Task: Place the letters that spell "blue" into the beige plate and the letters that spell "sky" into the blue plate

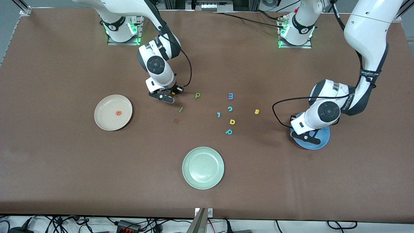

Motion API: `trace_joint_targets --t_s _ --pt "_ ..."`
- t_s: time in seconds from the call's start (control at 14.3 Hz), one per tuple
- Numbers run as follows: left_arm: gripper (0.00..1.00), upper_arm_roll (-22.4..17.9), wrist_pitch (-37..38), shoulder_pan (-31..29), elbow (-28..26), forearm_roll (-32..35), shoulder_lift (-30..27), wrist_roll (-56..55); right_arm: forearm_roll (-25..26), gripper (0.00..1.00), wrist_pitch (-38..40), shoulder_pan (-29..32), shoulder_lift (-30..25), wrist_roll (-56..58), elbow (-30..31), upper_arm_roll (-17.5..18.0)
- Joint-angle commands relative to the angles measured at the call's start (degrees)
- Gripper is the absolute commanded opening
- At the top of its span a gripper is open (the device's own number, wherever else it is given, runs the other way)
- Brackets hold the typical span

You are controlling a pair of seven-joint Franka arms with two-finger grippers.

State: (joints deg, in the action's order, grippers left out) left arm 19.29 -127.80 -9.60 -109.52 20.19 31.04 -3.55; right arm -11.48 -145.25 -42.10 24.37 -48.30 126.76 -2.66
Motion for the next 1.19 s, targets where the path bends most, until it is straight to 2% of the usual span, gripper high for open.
trace_joint_targets --t_s 0.0,0.14,0.28,0.49,0.63,0.91,0.98,1.12 --pt "1.00 5.11 5.86 0.38 -0.17 1.43 -3.25 -5.91 -0.73 0.21 0.14 0.27 -1.34 -0.57 -0.55 -0.15" --pt "1.00 10.74 8.79 0.46 -0.34 1.43 -4.14 -14.34 -0.73 0.21 0.14 0.97 -2.04 -0.05 -2.21 -1.29" --pt "1.00 13.05 6.27 0.64 -1.92 1.52 -3.70 -15.53 -0.21 0.21 0.67 2.89 -2.83 1.27 -4.50 -3.66" --pt "1.00 13.14 -4.97 2.04 -8.67 1.61 -3.62 -15.79 0.32 0.21 7.50 5.71 -2.84 8.98 -8.45 -6.82" --pt "1.00 12.97 -8.67 3.10 -10.53 2.13 -2.57 -15.97 0.32 0.21 12.78 6.24 -2.92 16.44 -10.21 -10.94" --pt "0.98 12.79 -14.31 3.18 -10.80 5.65 0.78 -17.45 0.32 0.21 16.48 7.99 -2.31 33.84 -10.04 -19.65" --pt "0.97 12.71 -14.49 3.80 -10.80 5.65 1.22 -18.16 0.32 0.21 16.58 9.74 -1.87 37.97 -9.78 -20.45" --pt "0.89 12.44 -14.49 4.24 -10.72 8.27 1.48 -18.77 0.41 0.21 16.49 14.31 -0.30 45.79 -9.52 -20.46"
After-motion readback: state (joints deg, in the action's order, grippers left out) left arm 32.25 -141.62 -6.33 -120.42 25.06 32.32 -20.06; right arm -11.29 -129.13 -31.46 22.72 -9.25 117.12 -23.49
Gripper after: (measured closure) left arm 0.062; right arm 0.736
